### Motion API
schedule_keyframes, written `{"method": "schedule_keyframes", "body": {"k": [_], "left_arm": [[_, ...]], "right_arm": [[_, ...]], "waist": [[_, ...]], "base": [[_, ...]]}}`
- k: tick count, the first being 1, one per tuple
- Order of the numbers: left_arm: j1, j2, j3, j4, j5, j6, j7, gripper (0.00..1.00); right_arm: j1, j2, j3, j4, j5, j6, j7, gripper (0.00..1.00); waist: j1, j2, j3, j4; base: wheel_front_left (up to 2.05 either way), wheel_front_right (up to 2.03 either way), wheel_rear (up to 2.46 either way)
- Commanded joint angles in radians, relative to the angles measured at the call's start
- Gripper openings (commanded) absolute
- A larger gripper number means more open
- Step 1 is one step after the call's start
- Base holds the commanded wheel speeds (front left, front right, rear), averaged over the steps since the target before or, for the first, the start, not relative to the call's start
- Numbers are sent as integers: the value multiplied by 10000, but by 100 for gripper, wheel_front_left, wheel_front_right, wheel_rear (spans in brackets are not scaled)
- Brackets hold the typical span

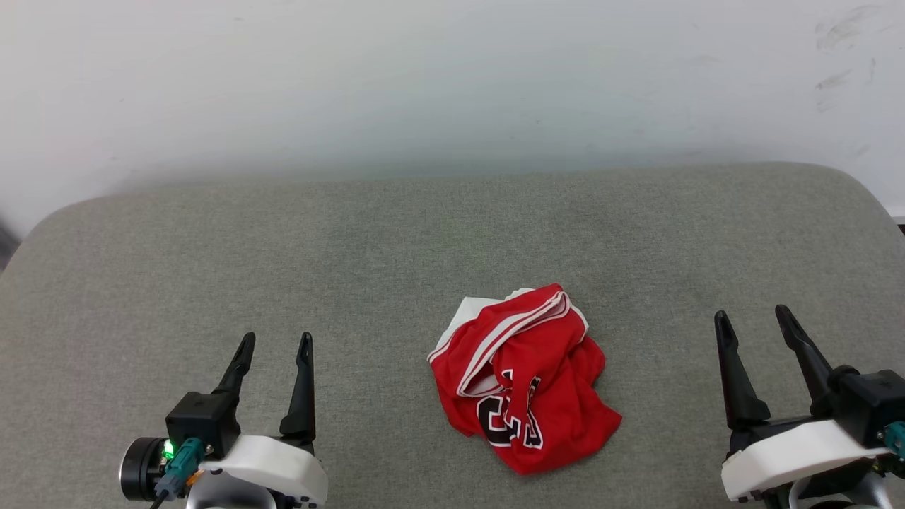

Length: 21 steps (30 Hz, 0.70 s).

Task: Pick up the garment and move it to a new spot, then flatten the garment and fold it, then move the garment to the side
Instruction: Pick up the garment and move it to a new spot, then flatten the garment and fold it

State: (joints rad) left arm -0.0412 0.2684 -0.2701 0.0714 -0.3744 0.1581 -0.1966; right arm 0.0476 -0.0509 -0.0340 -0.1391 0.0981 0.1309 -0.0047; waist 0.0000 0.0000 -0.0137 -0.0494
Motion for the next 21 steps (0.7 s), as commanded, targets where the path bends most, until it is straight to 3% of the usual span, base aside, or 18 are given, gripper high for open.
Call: {"method": "schedule_keyframes", "body": {"k": [1,9,14,15,21], "left_arm": [[139,16,29,-45,-38,20,-18,100],[-509,95,-157,-347,137,-42,155,100],[-1936,-34,-1017,-450,252,-786,1150,100],[-2949,-178,-1653,-280,284,-1372,2044,100],[-4300,-489,-2785,508,64,-2299,4049,100]], "right_arm": [[-4,11,5,-41,23,-3,-1,100],[-46,11,-59,-41,95,-3,-19,100],[-213,11,-27,-94,65,-3,-33,100],[-333,12,21,-96,60,-5,-51,100],[-529,11,56,4,147,-3,-152,100]], "waist": [[0,0,5,-10],[0,0,110,27],[0,0,411,13],[0,0,663,-121],[0,0,1165,-541]], "base": [[0,0,0],[0,0,0],[0,0,0],[0,0,0],[0,0,0]]}}
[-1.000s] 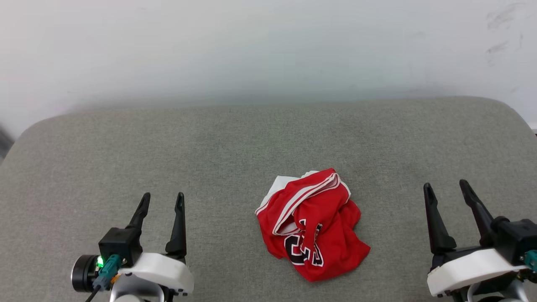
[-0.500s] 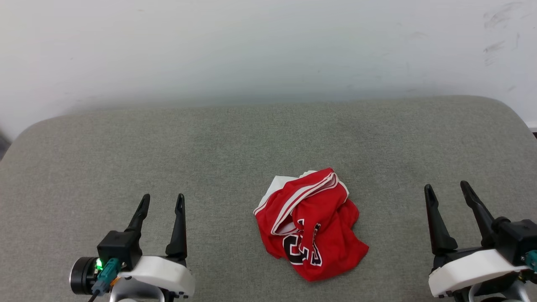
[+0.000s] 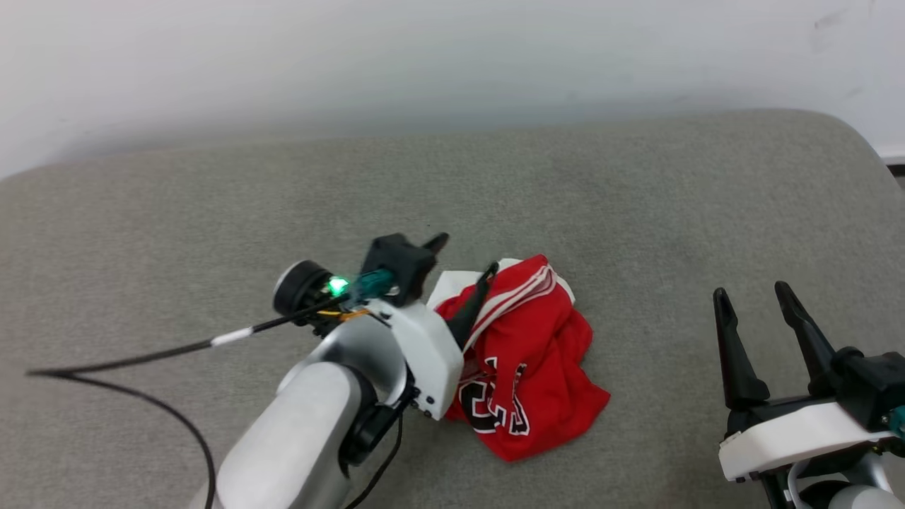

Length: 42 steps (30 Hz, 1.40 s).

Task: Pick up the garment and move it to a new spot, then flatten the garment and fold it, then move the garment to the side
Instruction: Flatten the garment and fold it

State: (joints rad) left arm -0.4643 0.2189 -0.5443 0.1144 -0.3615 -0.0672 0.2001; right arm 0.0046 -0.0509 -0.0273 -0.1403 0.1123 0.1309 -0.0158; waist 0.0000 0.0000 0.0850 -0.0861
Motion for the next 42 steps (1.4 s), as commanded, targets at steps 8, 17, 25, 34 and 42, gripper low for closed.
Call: {"method": "schedule_keyframes", "body": {"k": [8,17,25,34,42], "left_arm": [[-810,209,-1256,1428,-599,-543,2508,100],[-1363,442,-1469,1910,-917,-596,2812,0],[-1212,496,-631,1197,-837,174,1035,0],[2330,1289,1294,-549,-1660,2391,-395,0],[4888,1110,1647,-110,-2768,3007,-24,26]], "right_arm": [[-297,12,53,342,233,-3,-370,100],[-435,12,40,655,385,-3,-606,100],[-361,11,-34,791,394,-3,-622,100],[-183,11,-172,681,375,-3,-485,100],[-183,11,-69,600,287,-3,-345,100]], "waist": [[0,0,654,-668],[0,0,755,-785],[0,0,551,-446],[0,0,349,111],[0,0,176,310]], "base": [[0,0,0],[0,0,0],[0,0,0],[0,0,0],[0,0,0]]}}
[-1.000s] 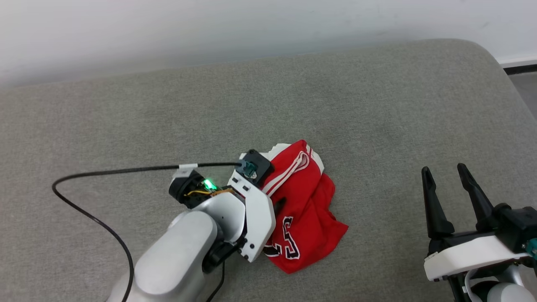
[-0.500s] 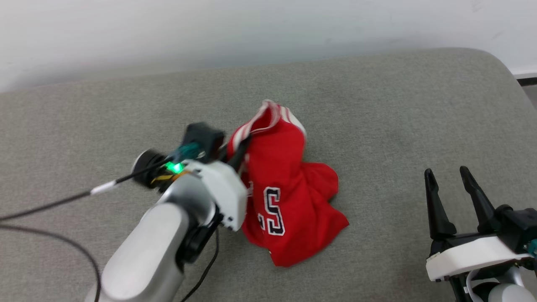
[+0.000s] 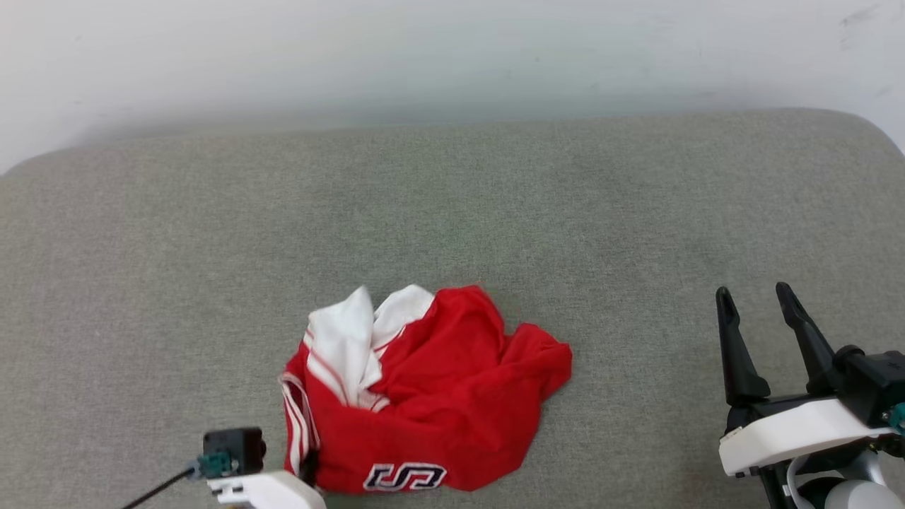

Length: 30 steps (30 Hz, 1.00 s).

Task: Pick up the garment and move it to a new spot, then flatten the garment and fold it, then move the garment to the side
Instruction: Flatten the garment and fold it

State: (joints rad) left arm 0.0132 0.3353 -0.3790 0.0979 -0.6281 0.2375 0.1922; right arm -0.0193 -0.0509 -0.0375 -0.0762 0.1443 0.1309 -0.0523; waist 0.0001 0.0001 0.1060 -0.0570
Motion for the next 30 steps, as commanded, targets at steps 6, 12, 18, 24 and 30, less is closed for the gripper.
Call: {"method": "schedule_keyframes", "body": {"k": [6,12,18,24,30], "left_arm": [[163,-190,-226,254,-111,-270,-139,100],[-431,-128,-291,64,660,-414,-1459,100],[-929,-66,-339,-94,1466,-365,-2805,100],[-792,55,-145,-746,1936,0,-3776,100],[-744,109,-118,-1222,1991,165,-3781,100]], "right_arm": [[167,11,67,-66,-128,-3,111,100],[364,11,114,-125,-215,-3,265,100],[580,11,203,-217,-261,-3,448,100],[779,11,196,-436,-334,-3,620,100],[725,11,18,-106,-396,-3,1043,100]], "waist": [[-1,-1,-245,60],[-1,-1,-655,63],[-1,-1,-1045,-6],[-1,-1,-1199,23],[-1,-1,-1178,305]], "base": [[0,0,0],[0,0,0],[0,0,0],[0,0,0],[0,0,0]]}}
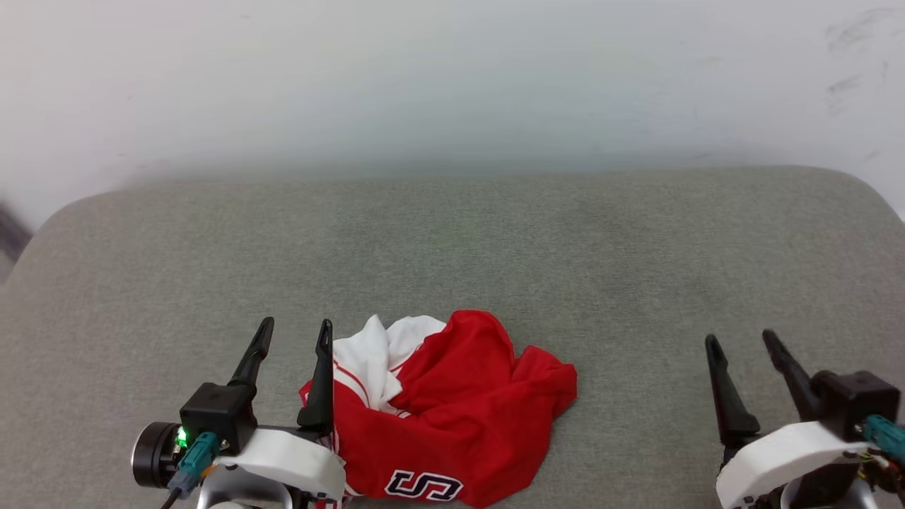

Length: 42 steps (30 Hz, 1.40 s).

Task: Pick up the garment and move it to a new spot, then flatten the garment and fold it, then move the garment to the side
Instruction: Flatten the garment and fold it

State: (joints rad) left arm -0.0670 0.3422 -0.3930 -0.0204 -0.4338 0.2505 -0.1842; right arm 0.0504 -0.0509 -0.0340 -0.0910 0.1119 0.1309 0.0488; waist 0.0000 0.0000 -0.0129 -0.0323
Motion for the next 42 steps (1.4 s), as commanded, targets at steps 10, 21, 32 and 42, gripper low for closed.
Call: {"method": "schedule_keyframes", "body": {"k": [10,21,32,42], "left_arm": [[-252,-213,-187,-158,-10,-58,-130,100],[-1072,-626,-494,140,76,-369,-398,100],[-1451,-894,-574,694,-38,-538,-573,100],[-1143,-664,-402,775,-127,-420,-574,100]], "right_arm": [[-1566,-321,849,2380,794,-5,3377,100],[-4299,-1686,3734,3921,2406,-3,6244,100],[-4674,-1828,5156,6347,3453,-2,7835,27],[-5738,-2093,4621,5047,3439,-5,6223,0]], "waist": [[0,0,341,1249],[0,0,1417,2348],[0,0,1776,2627],[0,0,1371,1721]], "base": [[0,0,0],[0,0,0],[0,0,0],[0,0,0]]}}
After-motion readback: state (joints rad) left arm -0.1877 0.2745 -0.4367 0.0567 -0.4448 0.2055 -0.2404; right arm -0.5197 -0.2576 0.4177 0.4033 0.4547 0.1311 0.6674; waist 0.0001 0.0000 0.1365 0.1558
